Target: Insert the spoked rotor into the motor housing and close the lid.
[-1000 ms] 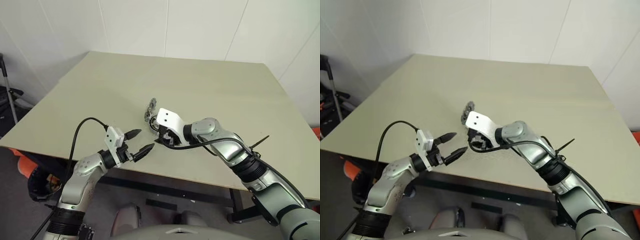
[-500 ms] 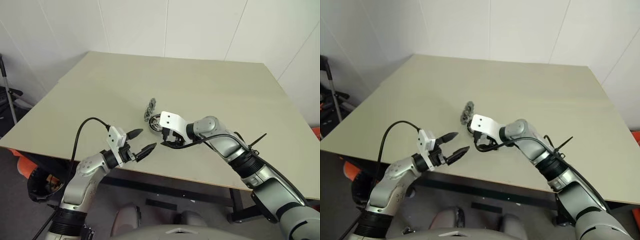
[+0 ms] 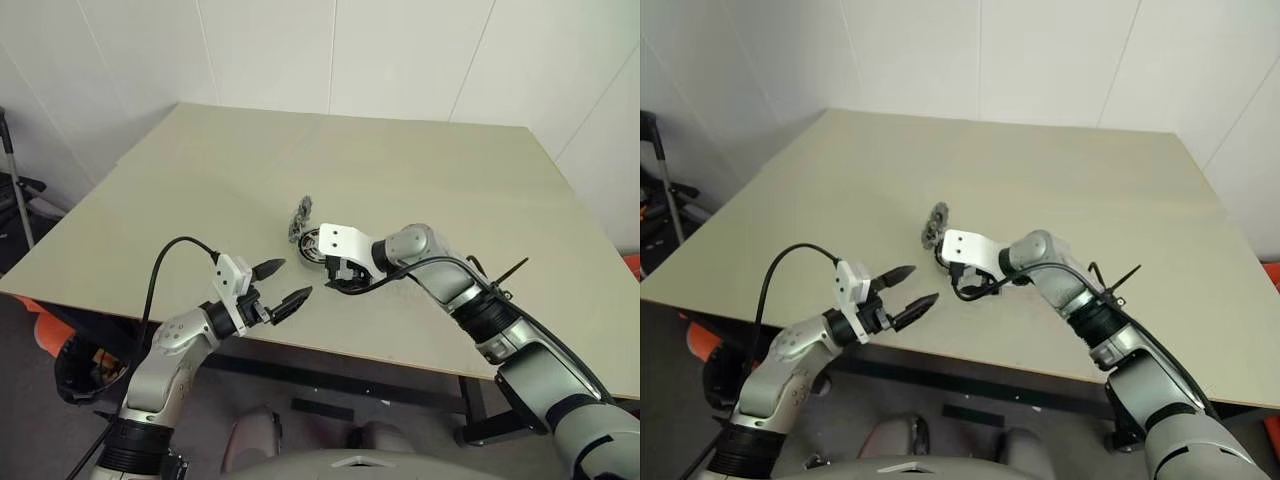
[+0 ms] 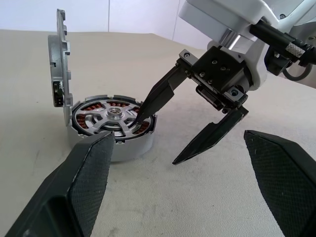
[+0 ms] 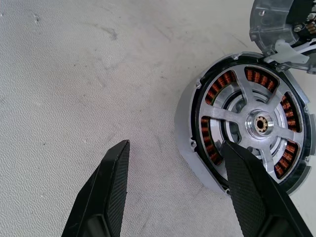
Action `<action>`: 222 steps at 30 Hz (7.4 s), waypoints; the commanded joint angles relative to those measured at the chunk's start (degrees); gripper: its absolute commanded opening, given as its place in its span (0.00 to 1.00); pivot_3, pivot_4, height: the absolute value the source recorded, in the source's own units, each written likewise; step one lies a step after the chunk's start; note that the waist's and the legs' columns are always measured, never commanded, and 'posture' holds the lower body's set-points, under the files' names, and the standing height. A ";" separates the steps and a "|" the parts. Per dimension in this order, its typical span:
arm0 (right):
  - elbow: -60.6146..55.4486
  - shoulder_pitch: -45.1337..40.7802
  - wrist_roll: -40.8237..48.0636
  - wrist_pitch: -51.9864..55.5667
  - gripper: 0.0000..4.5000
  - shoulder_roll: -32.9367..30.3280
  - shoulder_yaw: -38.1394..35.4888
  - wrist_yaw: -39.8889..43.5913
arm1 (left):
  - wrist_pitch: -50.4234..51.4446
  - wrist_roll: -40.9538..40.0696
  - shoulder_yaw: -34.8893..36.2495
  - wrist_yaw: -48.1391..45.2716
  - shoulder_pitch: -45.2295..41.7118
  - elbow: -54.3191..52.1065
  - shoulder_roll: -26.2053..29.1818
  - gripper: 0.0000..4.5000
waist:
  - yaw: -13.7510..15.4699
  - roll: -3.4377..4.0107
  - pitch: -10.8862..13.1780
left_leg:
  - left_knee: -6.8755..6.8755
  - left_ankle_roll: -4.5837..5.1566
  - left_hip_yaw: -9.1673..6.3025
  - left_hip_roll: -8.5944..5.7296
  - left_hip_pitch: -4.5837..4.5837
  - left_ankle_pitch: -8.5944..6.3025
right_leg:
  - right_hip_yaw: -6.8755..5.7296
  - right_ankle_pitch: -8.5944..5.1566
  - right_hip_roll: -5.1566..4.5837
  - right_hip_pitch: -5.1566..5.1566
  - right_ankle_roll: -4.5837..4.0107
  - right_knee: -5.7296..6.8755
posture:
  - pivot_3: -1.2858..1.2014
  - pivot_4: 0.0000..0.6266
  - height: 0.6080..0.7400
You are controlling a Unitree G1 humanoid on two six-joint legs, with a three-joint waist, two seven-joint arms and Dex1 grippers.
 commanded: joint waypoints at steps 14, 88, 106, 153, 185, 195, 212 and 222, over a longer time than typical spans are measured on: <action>3.29 -3.81 -3.41 -3.88 0.74 -0.07 0.36 8.79 | -3.26 0.06 0.07 0.59 1.68 -2.32 -0.59 1.00 | 0.03 0.00 0.00 | 0.04 0.02 0.00 0.12 0.00 -0.01 | 0.00 0.01 0.12 0.02 -0.03 0.00 | 0.52 0.00 1.00; -29.96 7.13 54.78 70.66 0.01 14.78 -48.95 -65.96 | -0.14 -1.43 -0.77 0.75 -0.98 -1.35 -1.57 1.00 | 0.22 0.18 0.09 | -0.01 -0.45 0.04 0.47 0.04 0.27 | 0.06 -0.09 0.51 -0.20 0.02 0.06 | 0.52 0.00 1.00; -28.10 15.63 121.39 44.81 0.01 -2.89 -30.17 -116.66 | -1.29 -1.36 -0.51 -0.07 0.35 -1.10 -1.37 1.00 | 0.31 0.47 0.09 | -0.24 -0.62 0.02 0.43 -0.28 0.33 | 0.00 -0.17 0.49 -0.44 0.25 -0.07 | 0.52 0.00 1.00; -45.73 14.99 37.76 14.11 0.60 -33.95 -9.89 -11.31 | 1.81 -2.78 0.50 -0.22 -1.81 -1.35 -0.19 1.00 | 1.94 0.09 -0.06 | 0.12 -0.24 -0.06 0.43 -0.28 0.13 | -0.06 -0.10 0.42 -0.14 0.34 -0.23 | 0.52 0.00 1.00; -28.08 12.57 3.91 -2.21 0.18 -25.66 -1.85 9.02 | 1.21 -2.24 0.01 0.54 -0.18 -2.63 -0.68 1.00 | 1.62 0.12 -0.06 | 0.18 -0.16 -0.04 0.48 0.17 0.09 | -0.06 0.14 0.43 0.26 -0.11 -0.16 | 0.52 0.00 1.00; -27.42 13.23 1.71 -3.57 0.01 -24.30 -3.28 9.57 | 0.51 -2.13 0.16 0.14 0.30 -2.16 -0.65 1.00 | 1.58 0.12 -0.07 | 0.18 -0.15 -0.03 0.50 0.19 0.08 | -0.06 0.15 0.44 0.26 -0.13 -0.13 | 0.52 0.00 1.00; -36.51 9.88 5.75 35.80 0.01 -7.01 -5.90 -2.04 | -0.05 -2.07 0.22 0.25 0.00 -1.05 -1.00 1.00 | 0.00 0.14 -0.06 | 0.19 -0.13 -0.04 0.51 0.20 0.06 | -0.03 0.16 0.46 0.17 -0.18 0.00 | 0.52 0.00 1.00; -25.97 5.75 4.96 44.76 0.01 1.83 -8.33 -17.41 | 0.34 -2.06 0.05 0.96 0.32 -1.85 -1.31 1.00 | 0.19 0.15 -0.05 | 0.18 -0.35 -0.04 0.47 0.24 0.19 | -0.02 0.04 0.42 0.09 0.06 0.07 | 0.52 0.00 1.00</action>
